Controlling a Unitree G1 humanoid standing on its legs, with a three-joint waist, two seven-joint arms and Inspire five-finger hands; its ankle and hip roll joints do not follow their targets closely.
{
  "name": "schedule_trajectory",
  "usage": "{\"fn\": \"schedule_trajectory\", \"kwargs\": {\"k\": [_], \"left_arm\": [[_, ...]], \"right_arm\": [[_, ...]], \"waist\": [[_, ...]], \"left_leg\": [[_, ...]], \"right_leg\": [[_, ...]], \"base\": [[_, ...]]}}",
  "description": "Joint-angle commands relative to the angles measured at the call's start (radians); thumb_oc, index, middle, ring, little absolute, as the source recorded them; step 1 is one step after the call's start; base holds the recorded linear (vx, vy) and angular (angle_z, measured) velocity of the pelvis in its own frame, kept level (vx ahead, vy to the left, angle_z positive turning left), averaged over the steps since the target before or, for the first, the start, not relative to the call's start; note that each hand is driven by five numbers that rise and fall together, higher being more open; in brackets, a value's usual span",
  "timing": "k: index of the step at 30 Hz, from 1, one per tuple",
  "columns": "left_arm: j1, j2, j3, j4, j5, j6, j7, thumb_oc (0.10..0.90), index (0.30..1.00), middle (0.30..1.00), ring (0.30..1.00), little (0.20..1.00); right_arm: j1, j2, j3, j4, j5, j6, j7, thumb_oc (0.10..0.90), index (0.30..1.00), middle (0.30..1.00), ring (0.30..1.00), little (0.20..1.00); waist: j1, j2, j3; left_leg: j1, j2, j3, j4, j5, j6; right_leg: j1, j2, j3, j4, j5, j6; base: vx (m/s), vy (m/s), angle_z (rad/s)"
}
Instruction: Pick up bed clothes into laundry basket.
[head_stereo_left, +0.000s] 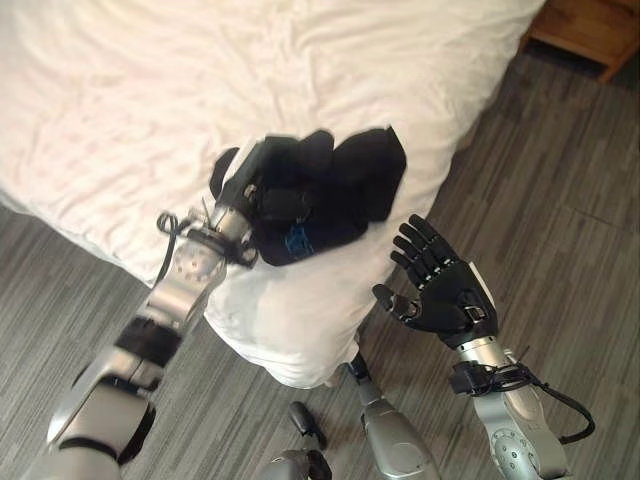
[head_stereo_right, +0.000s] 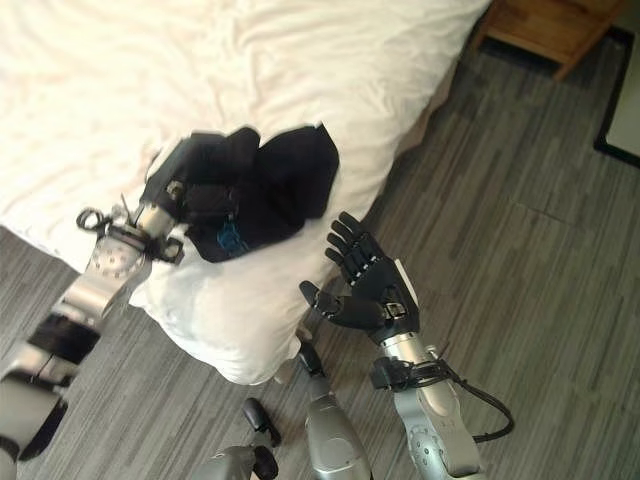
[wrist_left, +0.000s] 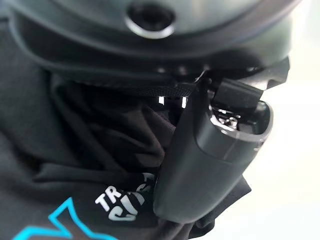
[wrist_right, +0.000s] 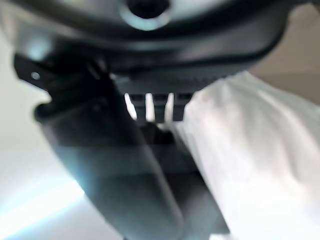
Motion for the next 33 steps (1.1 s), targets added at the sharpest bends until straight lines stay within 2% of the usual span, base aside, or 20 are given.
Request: {"fn": "schedule_trajectory", "kwargs": {"k": [1, 4, 5, 6, 7, 9, 12, 15, 17, 19, 21, 22, 23, 25, 26, 27, 28, 29, 32, 33], "left_arm": [[0.138, -0.046, 0.230, -0.086, -0.144, -0.117, -0.021, 0.400, 0.300, 0.300, 0.300, 0.300], [0.297, -0.127, 0.296, -0.139, -0.192, -0.107, -0.050, 0.400, 0.300, 0.300, 0.300, 0.300], [0.303, -0.128, 0.298, -0.144, -0.192, -0.106, -0.050, 0.400, 0.300, 0.300, 0.300, 0.300], [0.409, -0.183, 0.339, -0.172, -0.203, -0.093, -0.068, 0.400, 0.300, 0.300, 0.300, 0.300], [0.414, -0.184, 0.340, -0.176, -0.203, -0.091, -0.068, 0.400, 0.300, 0.300, 0.300, 0.300], [0.517, -0.271, 0.378, -0.171, -0.228, -0.082, -0.073, 0.400, 0.300, 0.300, 0.300, 0.300], [0.585, -0.307, 0.411, -0.230, -0.211, -0.080, -0.070, 0.400, 0.300, 0.300, 0.300, 0.300], [0.591, -0.308, 0.439, -0.233, -0.211, -0.087, -0.076, 0.400, 0.300, 0.300, 0.300, 0.300], [0.550, -0.285, 0.447, -0.297, -0.195, -0.106, -0.074, 0.400, 0.300, 0.300, 0.300, 0.300], [0.521, -0.267, 0.439, -0.322, -0.181, -0.122, -0.062, 0.400, 0.300, 0.300, 0.300, 0.300], [0.507, -0.261, 0.439, -0.316, -0.180, -0.129, -0.058, 0.400, 0.300, 0.300, 0.300, 0.300], [0.493, -0.254, 0.440, -0.324, -0.186, -0.131, -0.065, 0.400, 0.300, 0.300, 0.300, 0.300], [0.485, -0.253, 0.440, -0.326, -0.187, -0.134, -0.064, 0.400, 0.300, 0.300, 0.300, 0.300], [0.475, -0.250, 0.437, -0.327, -0.184, -0.137, -0.065, 0.400, 0.300, 0.300, 0.300, 0.300], [0.464, -0.252, 0.428, -0.331, -0.173, -0.137, -0.060, 0.400, 0.300, 0.300, 0.300, 0.300], [0.441, -0.260, 0.404, -0.322, -0.191, -0.141, -0.059, 0.400, 0.300, 0.300, 0.300, 0.300], [0.438, -0.270, 0.396, -0.319, -0.197, -0.138, -0.065, 0.400, 0.300, 0.300, 0.300, 0.300], [0.437, -0.277, 0.382, -0.315, -0.196, -0.139, -0.069, 0.400, 0.300, 0.300, 0.300, 0.300], [0.432, -0.293, 0.352, -0.304, -0.209, -0.135, -0.071, 0.400, 0.300, 0.300, 0.300, 0.300], [0.431, -0.293, 0.352, -0.304, -0.209, -0.135, -0.071, 0.400, 0.300, 0.300, 0.300, 0.300]], "right_arm": [[0.001, 0.023, -0.044, -0.084, -0.033, -0.104, 0.024, 0.800, 0.900, 0.900, 0.900, 0.900], [-0.006, 0.034, -0.064, -0.088, -0.041, -0.103, 0.009, 0.800, 0.900, 0.900, 0.900, 0.900], [-0.004, 0.033, -0.063, -0.089, -0.041, -0.103, 0.008, 0.800, 0.900, 0.900, 0.900, 0.900], [0.006, 0.044, -0.086, -0.105, -0.047, -0.097, 0.007, 0.800, 0.900, 0.900, 0.900, 0.900], [0.009, 0.043, -0.086, -0.106, -0.047, -0.096, 0.007, 0.800, 0.900, 0.900, 0.900, 0.900], [0.025, 0.054, -0.127, -0.133, -0.056, -0.093, 0.002, 0.800, 0.900, 0.900, 0.900, 0.900], [0.056, 0.050, -0.180, -0.149, -0.077, -0.085, -0.003, 0.800, 0.900, 0.900, 0.900, 0.900], [0.058, 0.044, -0.209, -0.142, -0.084, -0.090, -0.008, 0.800, 0.900, 0.900, 0.900, 0.900], [0.037, 0.022, -0.242, -0.138, -0.081, -0.105, -0.020, 0.800, 0.900, 0.900, 0.900, 0.900], [0.004, 0.000, -0.228, -0.131, -0.082, -0.114, -0.027, 0.800, 0.900, 0.900, 0.900, 0.900], [-0.010, -0.011, -0.223, -0.128, -0.082, -0.114, -0.029, 0.800, 0.900, 0.900, 0.900, 0.900], [-0.011, -0.023, -0.224, -0.130, -0.062, -0.108, -0.018, 0.800, 0.900, 0.900, 0.900, 0.900], [-0.013, -0.026, -0.221, -0.132, -0.054, -0.110, -0.009, 0.800, 0.900, 0.900, 0.900, 0.900], [-0.011, -0.027, -0.219, -0.133, -0.049, -0.107, -0.006, 0.800, 0.900, 0.900, 0.900, 0.900], [-0.001, -0.018, -0.222, -0.129, -0.045, -0.101, -0.009, 0.800, 0.900, 0.900, 0.900, 0.900], [0.011, -0.008, -0.219, -0.127, -0.044, -0.097, -0.009, 0.800, 0.900, 0.900, 0.900, 0.900], [0.029, 0.001, -0.227, -0.129, -0.048, -0.094, -0.008, 0.800, 0.900, 0.900, 0.900, 0.900], [0.039, 0.013, -0.229, -0.122, -0.053, -0.093, -0.011, 0.800, 0.900, 0.900, 0.900, 0.900], [0.045, 0.058, -0.196, -0.088, -0.053, -0.092, -0.012, 0.800, 0.900, 0.900, 0.900, 0.900], [0.045, 0.058, -0.196, -0.088, -0.053, -0.092, -0.012, 0.800, 0.900, 0.900, 0.900, 0.900]], "waist": [[0.026, -0.001, -0.138], [0.045, -0.008, -0.166], [0.043, -0.007, -0.167], [0.053, -0.013, -0.185], [0.052, -0.013, -0.185], [0.061, -0.023, -0.206], [0.067, -0.030, -0.220], [0.069, -0.034, -0.227], [0.072, -0.050, -0.210], [0.081, -0.059, -0.190], [0.081, -0.065, -0.179], [0.072, -0.080, -0.172], [0.063, -0.082, -0.174], [0.051, -0.081, -0.180], [0.019, -0.073, -0.197], [-0.008, -0.054, -0.208], [-0.017, -0.056, -0.216], [-0.011, -0.057, -0.224], [0.006, -0.079, -0.209], [0.006, -0.080, -0.209]], "left_leg": [[0.046, 0.015, -0.103, 0.007, -0.046, -0.044], [0.067, 0.018, -0.128, 0.007, -0.048, -0.041], [0.068, 0.018, -0.129, 0.007, -0.049, -0.041], [0.091, 0.021, -0.141, 0.009, -0.055, -0.037], [0.093, 0.021, -0.142, 0.009, -0.056, -0.037], [0.123, 0.022, -0.154, 0.016, -0.070, -0.029], [0.144, 0.027, -0.156, 0.029, -0.082, -0.026], [0.143, 0.035, -0.155, 0.067, -0.095, -0.030], [0.102, 0.049, -0.166, 0.184, -0.104, -0.046], [0.079, 0.046, -0.222, 0.242, -0.104, -0.052], [0.057, 0.047, -0.246, 0.293, -0.112, -0.058], [0.049, 0.062, -0.260, 0.444, -0.134, -0.069], [0.080, 0.067, -0.287, 0.518, -0.142, -0.076], [0.107, 0.076, -0.303, 0.554, -0.134, -0.079], [0.165, 0.088, -0.314, 0.538, -0.120, -0.080], [0.233, 0.060, -0.305, 0.362, -0.198, -0.060], [0.259, 0.047, -0.276, 0.272, -0.261, -0.038], [0.283, 0.026, -0.265, 0.193, -0.288, -0.014], [0.297, -0.028, -0.267, 0.119, -0.279, 0.021], [0.297, -0.029, -0.267, 0.119, -0.279, 0.021]], "right_leg": [[0.105, -0.060, -0.056, 0.032, -0.151, 0.086], [0.129, -0.055, -0.062, 0.052, -0.177, 0.072], [0.131, -0.055, -0.063, 0.053, -0.178, 0.071], [0.152, -0.053, -0.063, 0.073, -0.199, 0.062], [0.154, -0.053, -0.064, 0.074, -0.200, 0.062], [0.177, -0.047, -0.056, 0.106, -0.227, 0.050], [0.202, -0.041, -0.050, 0.110, -0.241, 0.039], [0.216, -0.034, -0.043, 0.108, -0.248, 0.033], [0.225, -0.033, -0.043, 0.118, -0.252, 0.021], [0.217, -0.024, -0.024, 0.125, -0.237, 0.020], [0.206, -0.021, -0.012, 0.131, -0.226, 0.021], [0.183, -0.023, 0.008, 0.141, -0.203, 0.024], [0.158, -0.019, 0.019, 0.155, -0.188, 0.030], [0.123, -0.020, 0.025, 0.168, -0.172, 0.036], [0.067, -0.021, 0.044, 0.181, -0.142, 0.057], [-0.005, -0.015, 0.069, 0.197, -0.108, 0.103], [-0.023, -0.028, 0.077, 0.190, -0.089, 0.120], [-0.043, -0.039, 0.091, 0.178, -0.066, 0.141], [-0.094, -0.070, 0.088, 0.171, 0.030, 0.197], [-0.094, -0.070, 0.089, 0.170, 0.031, 0.198]], "base": [[0.01, -0.001, 0.28], [0.01, -0.003, 0.23], [0.06, 0.002, 0.45], [0.05, 0.000, 0.45], [0.06, 0.002, 0.35], [0.05, -0.005, 0.18], [0.02, -0.051, 0.09], [-0.01, -0.050, -0.02], [-0.12, -0.076, -0.13], [-0.15, -0.043, -0.08], [-0.18, -0.008, -0.18], [-0.29, 0.051, -0.23], [-0.23, 0.057, -0.31], [-0.22, 0.134, -0.91], [-0.52, 0.356, -1.03], [-0.56, 0.391, -0.60], [-0.50, 0.373, -0.23], [-0.37, 0.271, -0.05], [-0.38, 0.188, -0.20], [-0.49, 0.139, -0.47]]}}
